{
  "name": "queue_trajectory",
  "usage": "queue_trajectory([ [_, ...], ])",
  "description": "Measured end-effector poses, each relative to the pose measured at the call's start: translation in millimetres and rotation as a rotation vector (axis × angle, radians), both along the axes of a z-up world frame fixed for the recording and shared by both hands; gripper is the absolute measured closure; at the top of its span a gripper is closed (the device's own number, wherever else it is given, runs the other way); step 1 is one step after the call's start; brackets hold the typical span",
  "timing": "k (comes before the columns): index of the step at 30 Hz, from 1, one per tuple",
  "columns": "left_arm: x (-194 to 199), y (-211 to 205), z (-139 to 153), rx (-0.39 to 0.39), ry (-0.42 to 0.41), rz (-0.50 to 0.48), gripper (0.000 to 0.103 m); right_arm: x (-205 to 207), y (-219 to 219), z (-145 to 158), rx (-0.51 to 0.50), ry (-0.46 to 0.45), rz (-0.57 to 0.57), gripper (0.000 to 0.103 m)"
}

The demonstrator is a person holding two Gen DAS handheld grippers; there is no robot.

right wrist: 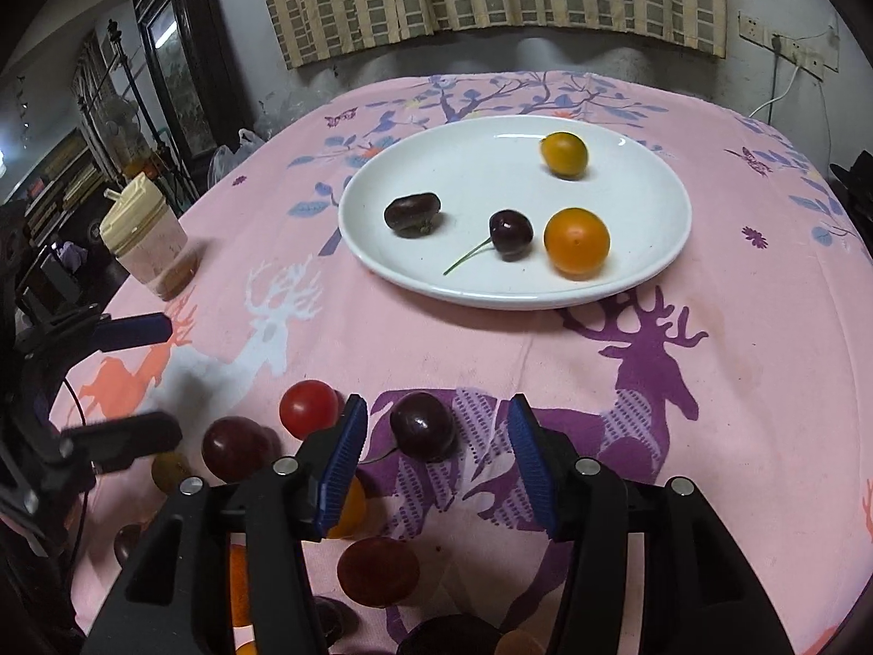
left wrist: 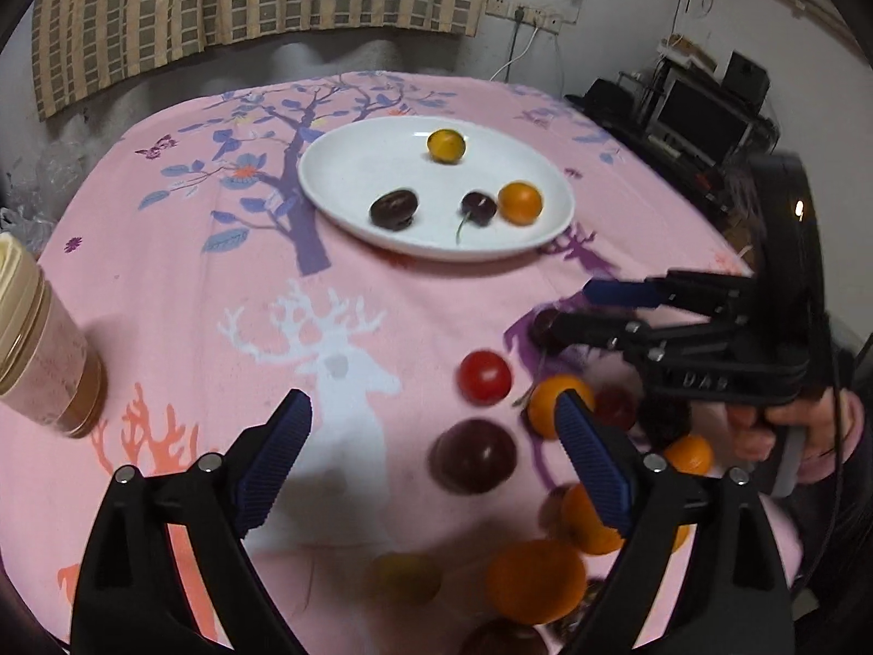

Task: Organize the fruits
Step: 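Grasp a dark cherry with the right tool while the left grasps a dark plum, both releasing on the plate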

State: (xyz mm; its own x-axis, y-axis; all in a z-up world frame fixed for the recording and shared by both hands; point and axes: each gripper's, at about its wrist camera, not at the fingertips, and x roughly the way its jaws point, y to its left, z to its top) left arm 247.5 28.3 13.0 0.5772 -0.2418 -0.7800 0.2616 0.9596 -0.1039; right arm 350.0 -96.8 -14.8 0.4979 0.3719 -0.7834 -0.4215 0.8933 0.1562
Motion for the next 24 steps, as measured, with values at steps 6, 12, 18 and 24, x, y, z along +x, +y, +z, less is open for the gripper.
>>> queue_trajectory([
  [6, -5, -10, -8, 0.042, 0.015, -0.026, 0.012, 3, 8, -12, -0.031, 0.026, 0.014, 0.049],
  [12, -10, -19, -10, 0.066, 0.01, -0.061, 0.012, 4, 9, -17, -0.035, 0.035, 0.011, 0.05],
  [18, -9, -18, -11, 0.059, 0.017, -0.063, 0.013, 7, 13, -20, -0.035, 0.033, -0.001, 0.064],
  [24, -8, -17, -13, 0.051, 0.028, -0.078, 0.023, 7, 7, -15, -0.002, 0.024, -0.016, 0.074],
])
